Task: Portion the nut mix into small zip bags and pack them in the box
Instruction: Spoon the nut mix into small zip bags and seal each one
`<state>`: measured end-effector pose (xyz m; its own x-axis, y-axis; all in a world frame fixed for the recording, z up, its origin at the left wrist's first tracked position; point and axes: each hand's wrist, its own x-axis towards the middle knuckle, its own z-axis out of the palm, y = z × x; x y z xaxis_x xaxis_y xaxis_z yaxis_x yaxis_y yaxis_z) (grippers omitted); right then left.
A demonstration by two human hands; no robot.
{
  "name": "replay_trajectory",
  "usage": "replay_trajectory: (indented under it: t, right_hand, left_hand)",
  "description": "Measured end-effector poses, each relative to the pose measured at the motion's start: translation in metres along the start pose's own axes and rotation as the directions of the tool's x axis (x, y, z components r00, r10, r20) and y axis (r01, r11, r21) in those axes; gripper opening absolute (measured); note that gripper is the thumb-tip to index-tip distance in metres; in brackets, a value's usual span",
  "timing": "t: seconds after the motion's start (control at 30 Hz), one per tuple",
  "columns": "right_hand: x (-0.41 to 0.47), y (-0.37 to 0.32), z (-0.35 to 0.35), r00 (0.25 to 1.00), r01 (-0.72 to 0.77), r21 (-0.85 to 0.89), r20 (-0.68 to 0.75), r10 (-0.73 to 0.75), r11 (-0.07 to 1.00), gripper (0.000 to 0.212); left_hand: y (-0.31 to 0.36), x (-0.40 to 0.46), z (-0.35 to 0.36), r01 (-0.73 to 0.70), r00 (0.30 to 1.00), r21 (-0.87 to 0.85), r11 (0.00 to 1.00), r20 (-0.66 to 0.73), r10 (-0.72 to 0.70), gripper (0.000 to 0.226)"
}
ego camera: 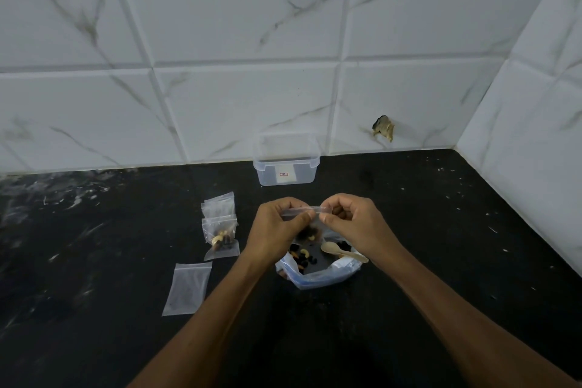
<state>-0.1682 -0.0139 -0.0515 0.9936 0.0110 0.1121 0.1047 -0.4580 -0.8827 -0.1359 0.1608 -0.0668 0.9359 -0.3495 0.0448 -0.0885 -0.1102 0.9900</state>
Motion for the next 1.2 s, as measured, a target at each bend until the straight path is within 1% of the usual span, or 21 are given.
replay_trajectory:
  t: [0.13, 0.2, 0.33, 0.43, 0.5, 0.57, 0.6, 0.7, 0.8, 0.93, 1.07, 1.2]
  right_hand:
    - [-0.002, 0.001, -0.001, 0.999, 0.038, -0.026, -0.002, -0.038, 0.999, 0.009]
    - [-0.002, 0.002, -0.001, 0.999, 0.032, -0.019, -0.007, -0.032, 0.999, 0.010]
    - [-0.001, 0.004, -0.003, 0.999, -0.018, 0.013, -0.040, 0.019, 1.000, 0.008]
    - [-0.001, 0.005, -0.003, 0.998, -0.043, 0.018, -0.041, 0.043, 0.999, 0.006]
    - [0.000, 0.004, -0.002, 0.998, -0.054, 0.009, -0.028, 0.054, 0.999, 0.007]
    - [0.000, 0.002, 0.000, 0.998, -0.059, 0.022, 0.015, 0.059, 0.998, 0.013]
    - [0.001, 0.002, 0.001, 0.998, -0.052, 0.018, 0.035, 0.052, 0.998, 0.014]
    - [0.003, 0.002, 0.004, 0.999, 0.008, -0.038, 0.035, -0.007, 0.999, 0.007]
    - [0.003, 0.001, 0.004, 0.999, 0.031, -0.034, 0.023, -0.030, 0.999, 0.010]
    - [0.004, -0.002, 0.004, 0.999, 0.025, -0.008, 0.037, -0.025, 1.000, 0.010]
    - [0.003, -0.001, 0.007, 1.000, -0.008, 0.012, 0.022, 0.008, 1.000, 0.006]
    - [0.002, 0.001, 0.005, 0.999, -0.030, -0.027, 0.014, 0.031, 0.999, 0.004]
  left_hand:
    - [-0.003, 0.002, 0.001, -0.025, 1.000, 0.066, 0.997, 0.000, 0.025, 0.005]
    - [-0.005, 0.004, 0.000, -0.029, 1.000, 0.069, 0.997, -0.003, 0.029, 0.003]
    - [-0.007, 0.003, -0.006, -0.010, 0.998, -0.041, 0.999, -0.056, 0.008, 0.009]
    - [-0.006, 0.000, -0.009, -0.006, 0.997, -0.066, 0.998, -0.081, 0.000, 0.013]
    - [-0.006, -0.001, -0.008, 0.003, 0.996, -0.093, 0.996, -0.087, -0.011, 0.012]
    - [-0.007, 0.000, -0.008, 0.008, 0.996, -0.104, 0.995, -0.088, -0.017, 0.010]
    - [-0.008, 0.000, -0.007, 0.009, 0.996, -0.096, 0.995, -0.083, -0.017, 0.009]
    - [-0.009, 0.001, -0.005, -0.001, 0.998, -0.075, 0.997, -0.066, -0.004, 0.010]
    - [-0.006, 0.000, -0.005, -0.021, 0.999, -0.071, 0.997, -0.038, 0.018, 0.011]
    - [-0.003, 0.000, -0.006, -0.017, 1.000, -0.053, 0.998, 0.014, 0.018, 0.009]
    - [-0.008, 0.002, -0.007, -0.010, 1.000, 0.010, 1.000, -0.020, 0.010, 0.010]
    - [-0.010, 0.001, -0.011, -0.028, 0.999, 0.033, 0.999, -0.038, 0.029, 0.009]
